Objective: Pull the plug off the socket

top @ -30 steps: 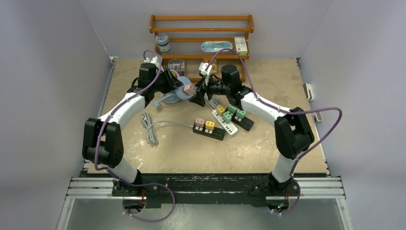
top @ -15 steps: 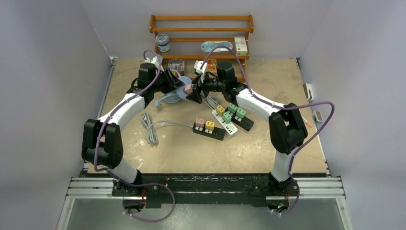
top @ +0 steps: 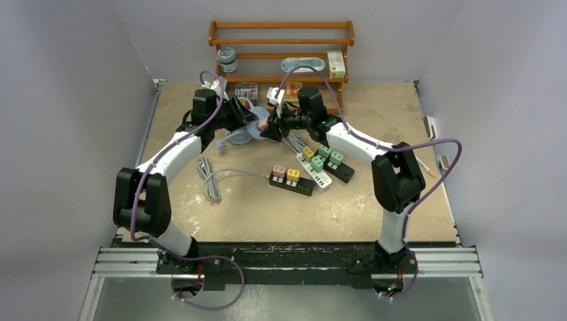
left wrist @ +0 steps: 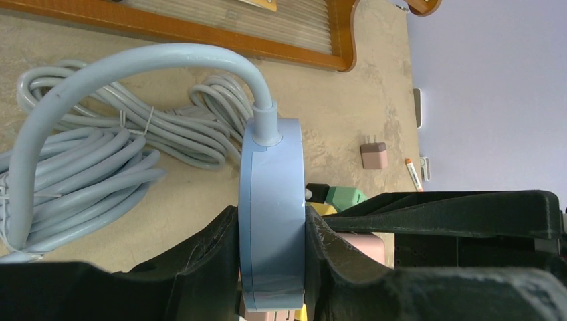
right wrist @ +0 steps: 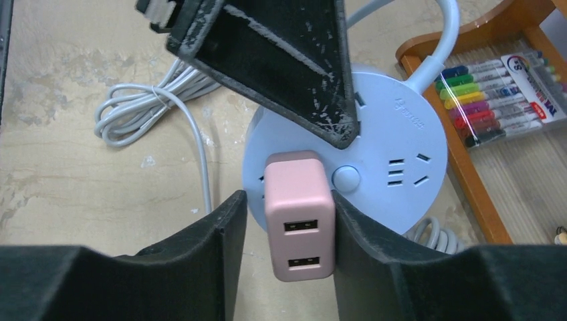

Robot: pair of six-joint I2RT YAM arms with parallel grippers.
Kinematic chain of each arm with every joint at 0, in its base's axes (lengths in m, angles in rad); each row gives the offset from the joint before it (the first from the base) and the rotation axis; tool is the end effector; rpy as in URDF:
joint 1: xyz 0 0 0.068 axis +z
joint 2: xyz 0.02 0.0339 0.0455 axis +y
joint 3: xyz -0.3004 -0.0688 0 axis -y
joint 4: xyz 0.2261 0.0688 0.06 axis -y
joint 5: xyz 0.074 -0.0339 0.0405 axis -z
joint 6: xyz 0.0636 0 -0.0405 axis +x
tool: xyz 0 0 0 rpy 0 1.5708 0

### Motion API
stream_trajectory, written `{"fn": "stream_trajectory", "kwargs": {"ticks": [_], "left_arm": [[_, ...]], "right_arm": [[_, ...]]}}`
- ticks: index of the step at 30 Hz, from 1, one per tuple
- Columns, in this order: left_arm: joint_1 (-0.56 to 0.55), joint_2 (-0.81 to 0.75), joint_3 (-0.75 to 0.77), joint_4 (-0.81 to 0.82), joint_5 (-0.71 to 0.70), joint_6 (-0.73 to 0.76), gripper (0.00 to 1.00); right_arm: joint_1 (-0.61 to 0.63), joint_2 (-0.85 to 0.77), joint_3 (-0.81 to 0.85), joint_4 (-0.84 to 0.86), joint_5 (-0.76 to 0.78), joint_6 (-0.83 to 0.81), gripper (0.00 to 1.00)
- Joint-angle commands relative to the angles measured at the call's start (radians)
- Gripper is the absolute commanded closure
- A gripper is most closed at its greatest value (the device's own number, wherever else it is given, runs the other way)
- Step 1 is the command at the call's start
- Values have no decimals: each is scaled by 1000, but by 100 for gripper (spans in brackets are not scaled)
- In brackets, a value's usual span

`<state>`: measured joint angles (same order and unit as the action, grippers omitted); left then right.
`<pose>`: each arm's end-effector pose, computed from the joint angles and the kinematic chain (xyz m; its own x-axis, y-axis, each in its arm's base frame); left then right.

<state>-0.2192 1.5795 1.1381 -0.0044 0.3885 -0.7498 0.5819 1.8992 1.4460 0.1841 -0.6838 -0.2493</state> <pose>0.3584 -0.1045 0.3143 -0.6725 -0.4963 -0.5490 0.1046 0.6706 -0.7344 0.3666 0.2893 0.3200 0.0154 -0.2188 -0.9756 -0.9607 0.2672 -0.0751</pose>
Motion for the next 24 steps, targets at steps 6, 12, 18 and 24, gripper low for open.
{"fn": "stream_trajectory", "kwargs": {"ticks": [6, 12, 18, 24], "left_arm": [[-3, -76, 1, 152, 39, -15, 100], [-3, -92, -35, 97, 0, 11, 100], [-3, -97, -55, -28, -113, 89, 100], [-2, -62, -22, -154, -210, 130, 100]], "right_arm": [[10, 13, 102, -45, -34, -17, 87], [13, -39, 51, -24, 32, 30, 100], [19, -157, -66, 80, 102, 41, 100], [75, -218, -99, 108, 401, -62, 100]]}}
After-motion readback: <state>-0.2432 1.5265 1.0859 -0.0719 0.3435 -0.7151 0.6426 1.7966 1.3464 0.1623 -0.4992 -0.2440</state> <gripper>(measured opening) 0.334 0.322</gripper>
